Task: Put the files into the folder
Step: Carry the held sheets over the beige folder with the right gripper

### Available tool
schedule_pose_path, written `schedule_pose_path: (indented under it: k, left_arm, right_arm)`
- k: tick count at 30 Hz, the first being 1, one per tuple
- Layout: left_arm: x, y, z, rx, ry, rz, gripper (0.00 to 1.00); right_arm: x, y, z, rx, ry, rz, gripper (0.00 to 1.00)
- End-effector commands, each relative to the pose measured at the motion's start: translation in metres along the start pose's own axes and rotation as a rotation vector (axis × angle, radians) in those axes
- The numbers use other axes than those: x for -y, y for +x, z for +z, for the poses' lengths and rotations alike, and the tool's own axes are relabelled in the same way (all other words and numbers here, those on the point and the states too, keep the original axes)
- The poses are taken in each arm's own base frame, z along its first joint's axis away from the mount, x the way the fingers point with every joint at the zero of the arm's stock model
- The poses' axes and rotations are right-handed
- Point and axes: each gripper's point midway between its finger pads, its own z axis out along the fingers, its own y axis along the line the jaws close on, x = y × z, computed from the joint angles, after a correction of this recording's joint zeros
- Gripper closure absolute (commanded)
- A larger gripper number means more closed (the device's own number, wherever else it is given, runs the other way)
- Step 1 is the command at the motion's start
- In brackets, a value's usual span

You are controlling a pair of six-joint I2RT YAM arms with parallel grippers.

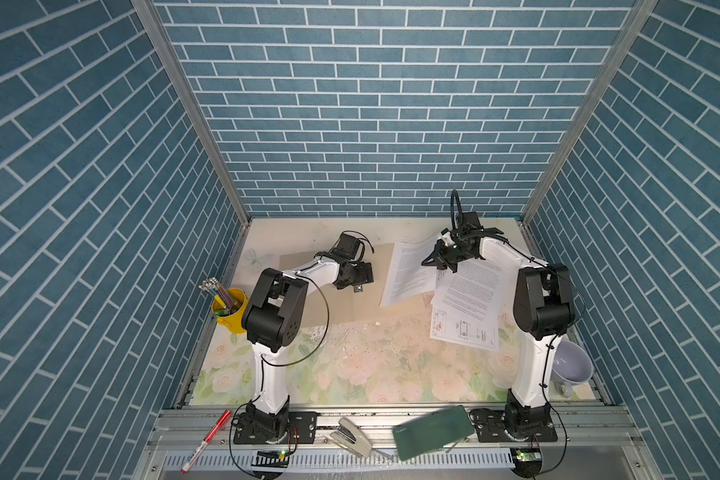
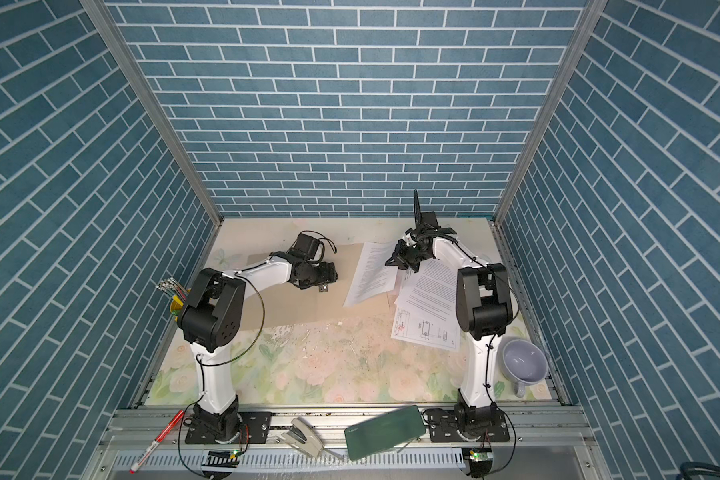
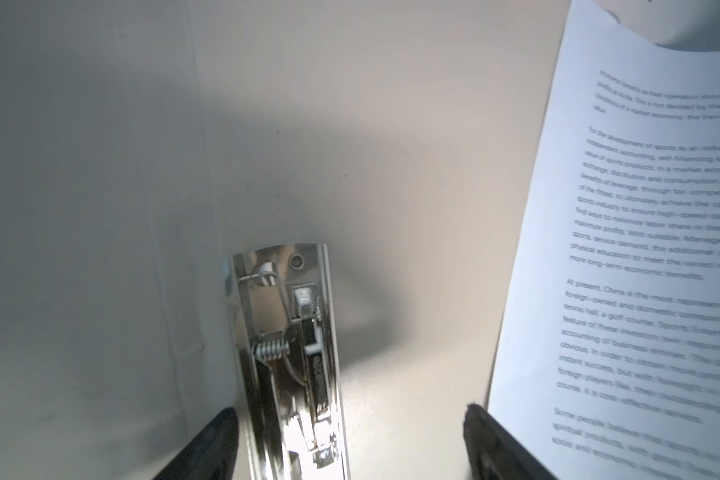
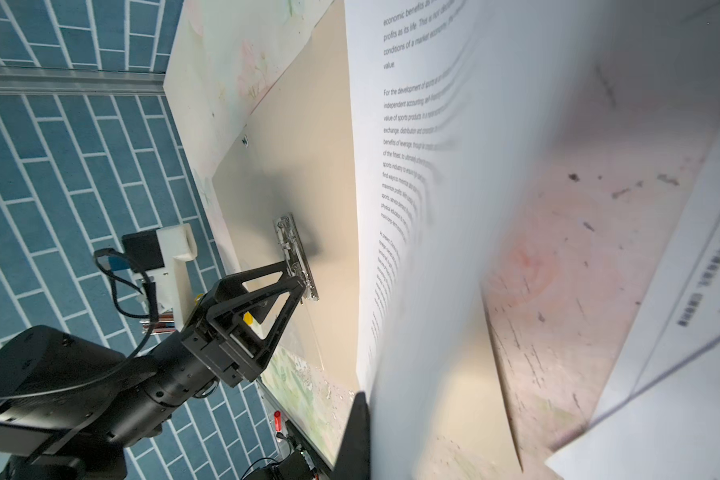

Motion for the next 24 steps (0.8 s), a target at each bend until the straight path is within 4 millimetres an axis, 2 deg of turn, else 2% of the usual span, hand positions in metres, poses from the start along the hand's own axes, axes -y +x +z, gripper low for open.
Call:
schedule_pose_path:
  k: [1, 4, 7, 11, 16, 19, 20, 24]
  left_arm:
    - [0.023, 0.018, 0.01, -0.049, 0.068, -0.017, 0.15]
    - [0.036, 0.021, 0.008, -0.051, 0.114, -0.018, 0.15]
    - [0.046, 0.015, -0.003, -0.019, 0.152, -0.005, 0.15]
    - [0.046, 0.002, -0.025, 0.021, 0.172, -0.002, 0.13]
    - [0.027, -0.011, -0.054, 0.069, 0.176, -0.04, 0.1]
    - [0.009, -0.014, -0.069, 0.093, 0.155, -0.058, 0.06]
    - [0.002, -0.015, -0.074, 0.098, 0.151, -0.067, 0.06]
    - [-0.038, -0.01, -0.088, 0.11, 0.082, -0.128, 0.01]
  right_arm:
    - [-0.01, 0.0, -0.026, 0.038, 0.019, -0.081, 1.0]
    - [-0.019, -0.003, -0.035, 0.049, 0.02, -0.099, 1.0]
    - [-0.036, -0.007, -0.041, 0.06, -0.005, -0.12, 1.0]
    - [-0.069, -0.012, -0.044, 0.077, -0.043, -0.166, 1.0]
    - [-0.127, -0.022, -0.044, 0.093, -0.116, -0.226, 1.0]
    - [-0.164, -0.025, -0.033, 0.088, -0.176, -0.261, 1.0]
    - [-0.176, -0.025, -0.028, 0.083, -0.195, -0.272, 1.0]
    - [-0.202, -0.026, 0.012, 0.051, -0.242, -0.282, 1.0]
